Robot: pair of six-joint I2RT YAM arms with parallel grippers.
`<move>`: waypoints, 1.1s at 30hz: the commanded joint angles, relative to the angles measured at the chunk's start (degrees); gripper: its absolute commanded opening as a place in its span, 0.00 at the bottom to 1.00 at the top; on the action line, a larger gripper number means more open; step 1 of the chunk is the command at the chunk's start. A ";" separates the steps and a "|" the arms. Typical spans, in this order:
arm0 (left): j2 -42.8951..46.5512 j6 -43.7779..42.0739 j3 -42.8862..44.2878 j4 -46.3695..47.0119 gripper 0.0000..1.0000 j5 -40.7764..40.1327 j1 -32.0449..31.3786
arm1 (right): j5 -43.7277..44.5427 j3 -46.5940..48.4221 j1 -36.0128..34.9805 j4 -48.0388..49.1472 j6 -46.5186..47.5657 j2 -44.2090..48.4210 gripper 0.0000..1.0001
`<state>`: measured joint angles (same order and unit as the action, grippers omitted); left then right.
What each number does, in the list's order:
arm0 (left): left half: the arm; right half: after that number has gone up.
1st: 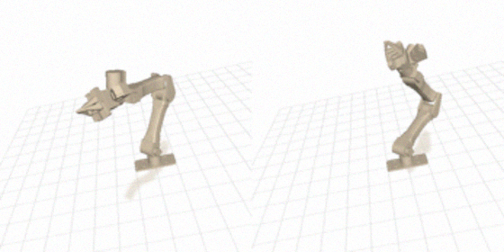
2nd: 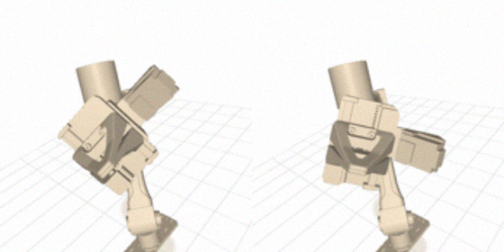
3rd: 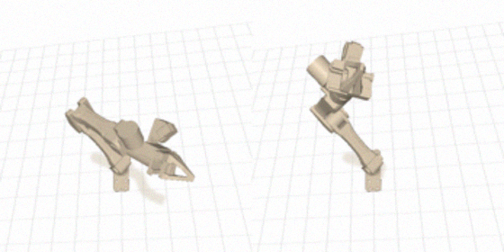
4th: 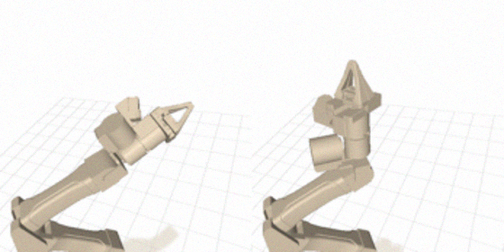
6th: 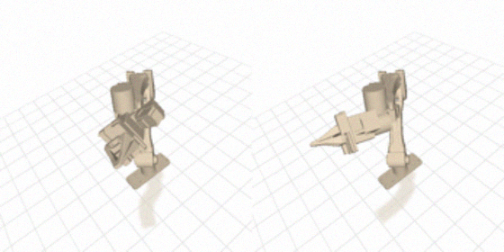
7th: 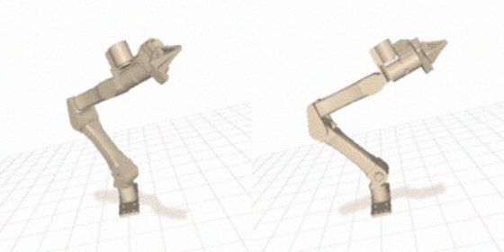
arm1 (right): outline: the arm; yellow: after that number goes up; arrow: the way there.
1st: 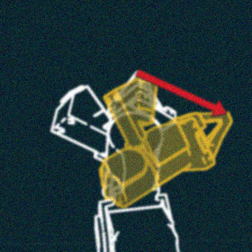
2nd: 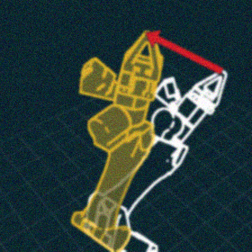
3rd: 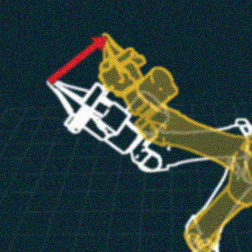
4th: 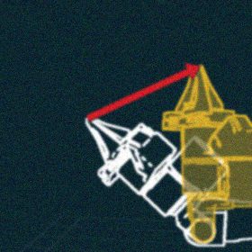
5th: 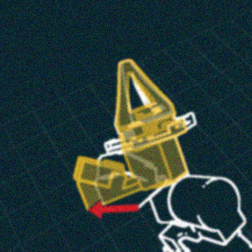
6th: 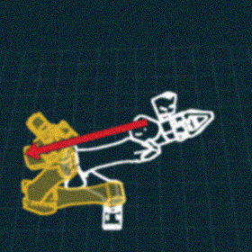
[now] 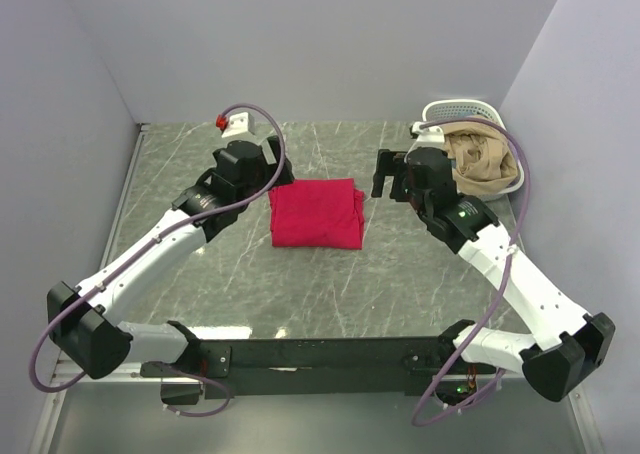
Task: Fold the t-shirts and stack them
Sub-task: Fold the tshirt, then neatly place the folded tshirt to the corner
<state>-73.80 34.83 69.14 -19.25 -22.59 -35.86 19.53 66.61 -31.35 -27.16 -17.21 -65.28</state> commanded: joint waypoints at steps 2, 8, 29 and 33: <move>2.08 -2.48 2.13 -1.94 0.99 -7.29 -0.62 | 4.81 -1.92 -0.29 0.08 1.92 2.78 1.00; 2.43 -3.45 3.62 -2.72 0.99 -9.66 -0.62 | 7.10 -1.92 -0.37 -0.35 1.04 3.66 1.00; 4.02 -6.35 5.74 -2.47 0.99 -12.66 -0.71 | 6.49 -1.57 -0.29 -0.44 0.51 3.58 1.00; 2.79 -7.06 6.26 -2.20 0.99 -13.09 -0.62 | 6.49 -1.75 -0.20 -0.44 0.43 3.31 1.00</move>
<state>-70.19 29.58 72.69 -22.63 -34.39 -36.25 24.60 65.08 -31.35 -28.38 -16.49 -62.48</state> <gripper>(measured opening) 0.995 0.996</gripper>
